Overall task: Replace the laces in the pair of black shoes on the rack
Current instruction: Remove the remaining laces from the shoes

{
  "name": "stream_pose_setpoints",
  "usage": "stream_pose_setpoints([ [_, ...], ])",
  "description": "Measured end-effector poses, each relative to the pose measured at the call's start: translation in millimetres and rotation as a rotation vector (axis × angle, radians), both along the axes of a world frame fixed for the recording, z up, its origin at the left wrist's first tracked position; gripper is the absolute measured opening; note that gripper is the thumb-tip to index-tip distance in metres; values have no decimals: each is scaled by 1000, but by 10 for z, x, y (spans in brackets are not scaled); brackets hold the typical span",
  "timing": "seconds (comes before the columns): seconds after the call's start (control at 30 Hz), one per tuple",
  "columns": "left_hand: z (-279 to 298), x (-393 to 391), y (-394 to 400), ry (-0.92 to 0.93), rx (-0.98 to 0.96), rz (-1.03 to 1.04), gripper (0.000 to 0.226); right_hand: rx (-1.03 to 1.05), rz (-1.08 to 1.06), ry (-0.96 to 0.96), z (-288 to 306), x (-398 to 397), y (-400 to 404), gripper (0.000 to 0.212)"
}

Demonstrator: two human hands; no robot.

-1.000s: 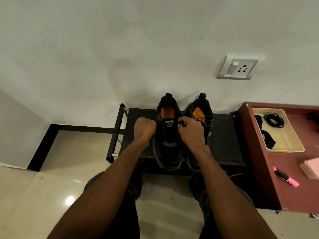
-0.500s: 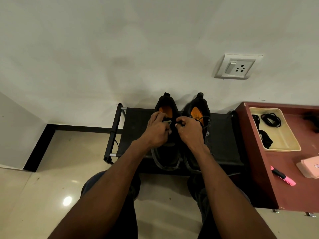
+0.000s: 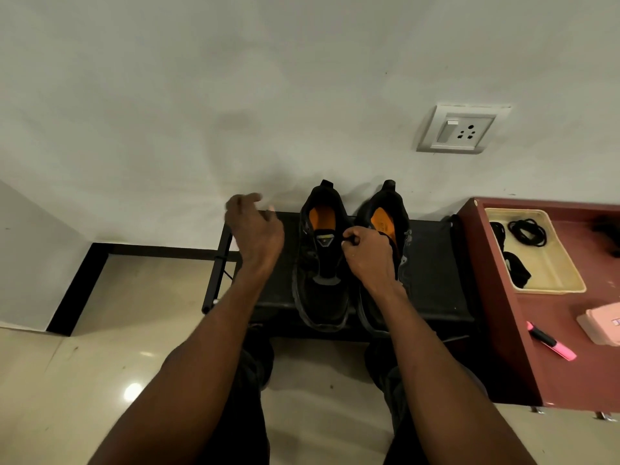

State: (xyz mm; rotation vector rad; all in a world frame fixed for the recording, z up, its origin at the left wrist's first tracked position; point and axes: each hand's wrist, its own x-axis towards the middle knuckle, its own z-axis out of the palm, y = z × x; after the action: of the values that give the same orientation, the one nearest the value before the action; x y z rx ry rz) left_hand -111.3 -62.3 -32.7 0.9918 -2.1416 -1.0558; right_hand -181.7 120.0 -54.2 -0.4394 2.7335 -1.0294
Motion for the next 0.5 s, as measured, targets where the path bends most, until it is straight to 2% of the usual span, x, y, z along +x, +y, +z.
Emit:
stream_pose_setpoints([
  [0.07,-1,-35,136,-59,-96,-251,23,0,-3,5,-8,-9,3,25],
  [0.17,-77,-63,353,-319,-295,-653,30,4,2,13,-10,-14,-17,26],
  [0.23,-152,-62,444,-528,-400,-809,37,0,-2,14,-7,-13,-22,25],
  [0.3,-212,-78,461,-642,-442,-876,36,0,-3,21,-6,-6,-16,24],
  [0.4,-207,-102,393,-603,-366,-883,27,-2,-10,25,-13,-3,-20,24],
  [0.5,-126,-101,300,-390,-161,-783,18,7,-14,17,-11,-11,-19,24],
])
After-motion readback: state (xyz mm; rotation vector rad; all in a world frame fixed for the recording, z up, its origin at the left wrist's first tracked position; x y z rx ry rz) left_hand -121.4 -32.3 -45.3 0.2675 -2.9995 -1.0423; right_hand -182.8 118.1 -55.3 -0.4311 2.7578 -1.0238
